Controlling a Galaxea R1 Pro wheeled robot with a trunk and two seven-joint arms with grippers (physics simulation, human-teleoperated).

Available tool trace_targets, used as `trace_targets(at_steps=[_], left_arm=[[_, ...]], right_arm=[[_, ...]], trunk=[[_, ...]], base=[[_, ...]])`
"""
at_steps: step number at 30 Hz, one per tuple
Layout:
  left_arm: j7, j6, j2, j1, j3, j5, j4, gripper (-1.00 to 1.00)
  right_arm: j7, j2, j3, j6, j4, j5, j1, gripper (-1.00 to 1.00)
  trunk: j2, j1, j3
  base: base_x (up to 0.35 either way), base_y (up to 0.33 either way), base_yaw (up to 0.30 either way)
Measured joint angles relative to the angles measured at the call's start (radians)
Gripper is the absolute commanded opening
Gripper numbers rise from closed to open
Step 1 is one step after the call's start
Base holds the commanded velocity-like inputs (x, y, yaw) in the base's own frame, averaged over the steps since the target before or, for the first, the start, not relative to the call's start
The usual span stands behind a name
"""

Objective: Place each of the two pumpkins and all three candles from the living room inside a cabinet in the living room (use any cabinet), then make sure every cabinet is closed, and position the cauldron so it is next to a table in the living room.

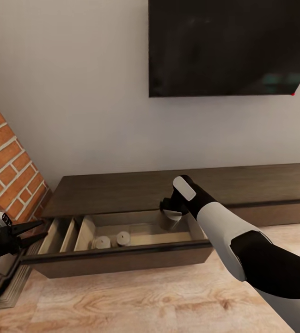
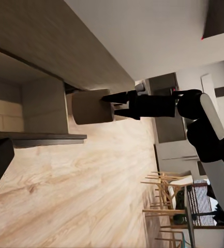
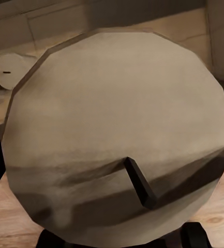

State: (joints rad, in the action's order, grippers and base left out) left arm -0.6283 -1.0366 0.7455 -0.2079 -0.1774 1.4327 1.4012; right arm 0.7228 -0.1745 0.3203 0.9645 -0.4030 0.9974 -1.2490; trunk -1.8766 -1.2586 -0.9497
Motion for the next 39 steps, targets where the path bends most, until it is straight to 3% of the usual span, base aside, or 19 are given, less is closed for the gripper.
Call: trace_targets(at_steps=[9,29,34,39], left_arm=[[-0.003,0.000,0.000,0.000,-0.002,0.000,0.000,1.00],[-0.019,-0.003,0.001,0.000,-0.013,0.001,0.000,1.00],[-0.019,-0.002,0.001,0.000,-0.014,0.000,0.001,1.00],[-0.019,-0.003,0.001,0.000,-0.014,0.000,0.001,1.00]], right_arm=[[0.000,0.000,0.003,0.000,0.000,0.000,0.000,-1.00],[-0.001,0.000,0.005,-0.020,0.000,-0.001,0.018,-1.00],[0.000,0.000,0.042,-0.070,0.000,0.001,0.021,-1.00],[-0.003,0.000,0.058,-0.106,-0.001,0.000,0.027,-1.00]], trunk=[[0.000,0.000,0.000],[-0.126,-0.069,-0.056],[-0.161,-0.088,-0.072],[-0.161,-0.089,-0.072]], base=[[0.045,0.029,0.000],[0.000,0.000,0.000],[0.000,0.000,0.000],[0.000,0.000,0.000]])
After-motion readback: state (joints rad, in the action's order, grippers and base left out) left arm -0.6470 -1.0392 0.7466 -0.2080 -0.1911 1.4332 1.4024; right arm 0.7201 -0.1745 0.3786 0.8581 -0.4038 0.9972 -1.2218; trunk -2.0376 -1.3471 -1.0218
